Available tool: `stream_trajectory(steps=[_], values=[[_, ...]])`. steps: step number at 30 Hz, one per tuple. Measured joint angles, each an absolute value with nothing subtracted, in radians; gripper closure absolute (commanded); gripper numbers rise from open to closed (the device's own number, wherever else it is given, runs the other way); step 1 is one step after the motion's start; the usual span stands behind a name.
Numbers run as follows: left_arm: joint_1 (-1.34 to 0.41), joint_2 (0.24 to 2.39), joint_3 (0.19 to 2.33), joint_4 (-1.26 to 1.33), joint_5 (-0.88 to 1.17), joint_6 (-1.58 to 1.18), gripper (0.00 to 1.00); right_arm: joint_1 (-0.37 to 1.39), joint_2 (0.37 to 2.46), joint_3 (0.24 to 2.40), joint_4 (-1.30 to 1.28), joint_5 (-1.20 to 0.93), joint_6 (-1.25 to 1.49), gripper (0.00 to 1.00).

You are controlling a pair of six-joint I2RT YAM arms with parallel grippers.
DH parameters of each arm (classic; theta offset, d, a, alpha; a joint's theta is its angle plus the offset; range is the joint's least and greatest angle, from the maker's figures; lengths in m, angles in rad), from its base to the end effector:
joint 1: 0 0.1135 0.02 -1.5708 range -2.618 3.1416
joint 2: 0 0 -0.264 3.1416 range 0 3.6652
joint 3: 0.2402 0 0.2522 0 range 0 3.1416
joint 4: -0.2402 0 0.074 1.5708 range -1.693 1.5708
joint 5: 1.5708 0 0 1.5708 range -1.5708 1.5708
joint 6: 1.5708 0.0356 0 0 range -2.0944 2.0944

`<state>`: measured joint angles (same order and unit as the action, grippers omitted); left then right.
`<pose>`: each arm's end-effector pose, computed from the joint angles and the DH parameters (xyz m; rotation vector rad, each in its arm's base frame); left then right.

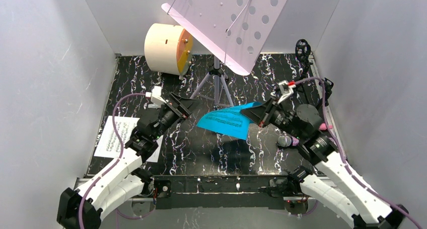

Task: Pack up the instrument practice props
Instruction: Place the sheet music at the center of the board.

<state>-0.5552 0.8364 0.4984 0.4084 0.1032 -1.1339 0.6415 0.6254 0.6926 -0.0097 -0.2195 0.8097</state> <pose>0.1708 -0.1102 0.2925 -0.3894 1.6336 -1.4027 0.1195 0.0989 0.3506 -0.0535 1.6672 1.3012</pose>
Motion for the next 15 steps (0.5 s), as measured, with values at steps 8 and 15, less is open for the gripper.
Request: stream_trajectory(steps=[8, 15], values=[[-0.501, 0.754, 0.513, 0.352, 0.137, -1.127, 0.11, 0.641, 0.722, 0.75, 0.075, -0.401, 0.781, 0.99], [-0.5, 0.791, 0.514, 0.369, 0.225, -1.164, 0.11, 0.641, 0.651, 0.687, 0.084, -0.442, 0.77, 0.99]])
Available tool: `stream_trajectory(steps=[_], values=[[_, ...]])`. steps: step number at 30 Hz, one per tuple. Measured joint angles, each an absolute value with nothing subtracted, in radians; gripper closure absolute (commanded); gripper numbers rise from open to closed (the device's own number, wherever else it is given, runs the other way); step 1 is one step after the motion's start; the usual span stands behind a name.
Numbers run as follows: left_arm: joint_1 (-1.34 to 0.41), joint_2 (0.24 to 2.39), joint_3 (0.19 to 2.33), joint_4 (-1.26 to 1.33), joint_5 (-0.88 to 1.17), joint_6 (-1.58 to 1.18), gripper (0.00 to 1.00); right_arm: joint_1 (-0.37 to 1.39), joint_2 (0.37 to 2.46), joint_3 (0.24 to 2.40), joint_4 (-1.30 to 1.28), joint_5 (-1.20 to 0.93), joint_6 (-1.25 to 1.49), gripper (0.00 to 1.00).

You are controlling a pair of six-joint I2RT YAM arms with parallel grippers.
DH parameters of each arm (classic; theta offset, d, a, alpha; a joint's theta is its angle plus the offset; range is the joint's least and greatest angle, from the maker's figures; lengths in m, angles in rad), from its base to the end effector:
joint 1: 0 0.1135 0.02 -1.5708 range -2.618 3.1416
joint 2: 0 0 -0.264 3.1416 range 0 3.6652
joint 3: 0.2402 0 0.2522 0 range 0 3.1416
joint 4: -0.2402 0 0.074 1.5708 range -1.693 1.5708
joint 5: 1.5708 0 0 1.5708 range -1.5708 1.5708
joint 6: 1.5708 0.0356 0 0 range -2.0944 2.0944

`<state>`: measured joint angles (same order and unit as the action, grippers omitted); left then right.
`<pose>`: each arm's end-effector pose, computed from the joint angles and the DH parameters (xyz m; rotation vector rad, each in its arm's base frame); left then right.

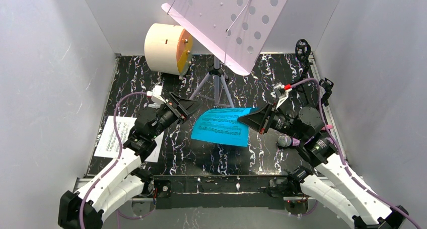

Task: Pack up the instrument practice props
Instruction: Place the sheet music at the center of the board.

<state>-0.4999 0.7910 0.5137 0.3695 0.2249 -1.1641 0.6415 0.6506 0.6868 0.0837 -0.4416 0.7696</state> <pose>0.1670 -0.1003 0.3019 -0.3477 1.6403 -1.4757 0.1175 0.1067 0.3549 -0.3003 1.6149 1.4366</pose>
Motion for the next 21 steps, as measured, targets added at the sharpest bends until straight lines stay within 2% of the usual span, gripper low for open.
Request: stream_trajectory(steps=[12, 21], values=[[-0.5, 0.834, 0.508, 0.38, 0.372, -1.188, 0.12, 0.641, 0.683, 0.673, 0.087, -0.448, 0.736, 0.99], [-0.5, 0.836, 0.426, 0.363, 0.429, -1.195, 0.12, 0.641, 0.685, 0.673, 0.123, -0.457, 0.711, 0.99]])
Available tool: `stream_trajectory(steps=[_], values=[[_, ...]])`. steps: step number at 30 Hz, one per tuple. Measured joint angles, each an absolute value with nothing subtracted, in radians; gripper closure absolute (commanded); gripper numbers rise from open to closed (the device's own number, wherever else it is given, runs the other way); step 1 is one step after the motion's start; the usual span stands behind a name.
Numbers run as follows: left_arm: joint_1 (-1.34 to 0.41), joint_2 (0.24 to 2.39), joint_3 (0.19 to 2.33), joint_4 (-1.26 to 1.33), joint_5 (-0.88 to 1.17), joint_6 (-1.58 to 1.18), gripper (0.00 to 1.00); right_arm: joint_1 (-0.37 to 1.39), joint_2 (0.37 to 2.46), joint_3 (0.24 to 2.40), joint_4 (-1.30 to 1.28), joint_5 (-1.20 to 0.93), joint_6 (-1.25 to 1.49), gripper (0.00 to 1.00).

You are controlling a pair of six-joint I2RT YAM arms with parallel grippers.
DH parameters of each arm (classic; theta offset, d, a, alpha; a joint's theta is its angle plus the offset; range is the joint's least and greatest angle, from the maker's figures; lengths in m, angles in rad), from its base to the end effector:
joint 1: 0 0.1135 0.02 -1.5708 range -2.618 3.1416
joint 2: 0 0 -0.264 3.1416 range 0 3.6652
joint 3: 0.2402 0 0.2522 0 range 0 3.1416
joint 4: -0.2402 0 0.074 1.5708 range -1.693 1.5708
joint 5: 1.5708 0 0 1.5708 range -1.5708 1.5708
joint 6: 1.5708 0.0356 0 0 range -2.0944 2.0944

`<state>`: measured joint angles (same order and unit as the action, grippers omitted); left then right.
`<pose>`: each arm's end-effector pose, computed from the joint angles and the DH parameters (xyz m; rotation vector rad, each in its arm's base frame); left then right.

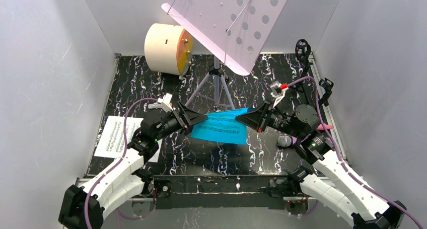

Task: Pack up the instrument practice props
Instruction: Place the sheet music at the center of the board.

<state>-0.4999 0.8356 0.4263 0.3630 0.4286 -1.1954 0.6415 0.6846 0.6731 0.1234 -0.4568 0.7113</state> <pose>0.1665 -0.1078 0.2619 -0.2687 1.8676 -1.5884 0.1239 0.1122 0.3495 -0.3576 1.6029 1.4012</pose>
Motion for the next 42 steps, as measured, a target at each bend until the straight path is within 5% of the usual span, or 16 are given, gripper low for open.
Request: stream_trajectory(steps=[7, 38, 42], values=[[-0.5, 0.849, 0.424, 0.422, 0.489, -1.235, 0.16, 0.641, 0.701, 0.673, 0.16, -0.481, 0.702, 0.99], [-0.499, 0.797, 0.399, 0.713, 0.525, -1.406, 0.59, 0.641, 0.569, 0.638, 0.103, -0.429, 0.647, 0.99], [-0.499, 0.794, 0.399, 0.721, 0.529, -1.402, 0.71, 0.641, 0.564, 0.637, 0.102, -0.421, 0.646, 0.99]])
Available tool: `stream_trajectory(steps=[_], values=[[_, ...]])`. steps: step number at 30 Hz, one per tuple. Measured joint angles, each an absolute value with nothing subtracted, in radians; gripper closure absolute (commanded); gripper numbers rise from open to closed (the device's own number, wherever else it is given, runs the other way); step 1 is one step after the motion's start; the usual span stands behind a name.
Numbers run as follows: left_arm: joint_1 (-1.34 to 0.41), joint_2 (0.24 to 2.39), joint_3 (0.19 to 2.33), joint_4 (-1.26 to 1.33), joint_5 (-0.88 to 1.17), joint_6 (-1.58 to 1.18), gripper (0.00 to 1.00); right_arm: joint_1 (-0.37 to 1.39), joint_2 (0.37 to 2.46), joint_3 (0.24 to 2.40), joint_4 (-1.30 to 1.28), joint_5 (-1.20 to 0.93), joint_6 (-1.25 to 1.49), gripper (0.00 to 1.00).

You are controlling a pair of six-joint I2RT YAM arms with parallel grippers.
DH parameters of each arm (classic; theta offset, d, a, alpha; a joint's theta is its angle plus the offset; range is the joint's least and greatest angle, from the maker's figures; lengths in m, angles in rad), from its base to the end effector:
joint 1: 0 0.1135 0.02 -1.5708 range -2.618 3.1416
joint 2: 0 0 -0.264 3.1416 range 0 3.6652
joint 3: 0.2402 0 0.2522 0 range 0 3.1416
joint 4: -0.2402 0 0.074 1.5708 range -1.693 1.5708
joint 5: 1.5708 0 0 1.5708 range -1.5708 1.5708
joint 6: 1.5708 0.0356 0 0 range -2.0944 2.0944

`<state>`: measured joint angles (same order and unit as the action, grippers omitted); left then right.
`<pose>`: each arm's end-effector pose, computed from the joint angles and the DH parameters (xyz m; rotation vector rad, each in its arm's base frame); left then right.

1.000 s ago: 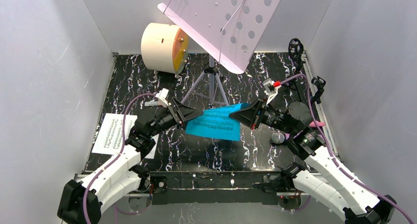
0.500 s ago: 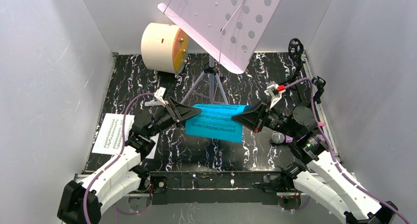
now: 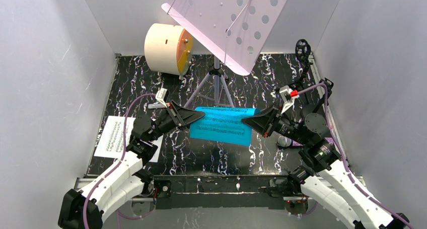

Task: Pack up the instrument practice props
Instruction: Place the sheet music at the center of the board.

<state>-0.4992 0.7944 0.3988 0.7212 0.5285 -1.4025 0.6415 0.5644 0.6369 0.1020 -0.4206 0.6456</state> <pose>0.1524 -0.1036 0.2963 -0.1431 1.5656 -1.8993 0.1049 0.0965 0.3508 -0.3805 1.5087 1.3358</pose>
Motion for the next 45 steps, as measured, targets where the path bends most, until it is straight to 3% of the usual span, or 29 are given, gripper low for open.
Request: stream_trajectory(steps=[3, 7, 12, 17, 23, 36, 45], values=[[-0.499, 0.794, 0.399, 0.726, 0.533, -1.398, 0.81, 0.641, 0.564, 0.628, 0.102, -0.418, 0.645, 0.93], [-0.499, 0.787, 0.397, 0.727, 0.535, -1.389, 0.93, 0.641, 0.564, 0.621, 0.097, -0.413, 0.642, 0.78], [-0.498, 0.764, 0.372, 0.731, 0.534, -1.378, 1.0, 0.641, 0.562, 0.606, 0.09, -0.398, 0.633, 0.58], [-0.498, 0.732, 0.365, 0.674, 0.516, -1.335, 1.0, 0.641, 0.561, 0.606, 0.065, -0.369, 0.62, 0.28], [-0.498, 0.637, 0.439, 0.357, 0.406, -1.148, 1.0, 0.641, 0.539, 0.606, 0.001, -0.298, 0.582, 0.03], [-0.493, 0.591, 0.658, -0.13, 0.047, -0.844, 1.0, 0.641, 0.447, 0.669, -0.205, -0.101, 0.46, 0.01], [-0.493, 0.702, 0.674, -0.155, -0.126, -0.808, 1.0, 0.641, 0.373, 0.683, -0.308, 0.032, 0.4, 0.01]])
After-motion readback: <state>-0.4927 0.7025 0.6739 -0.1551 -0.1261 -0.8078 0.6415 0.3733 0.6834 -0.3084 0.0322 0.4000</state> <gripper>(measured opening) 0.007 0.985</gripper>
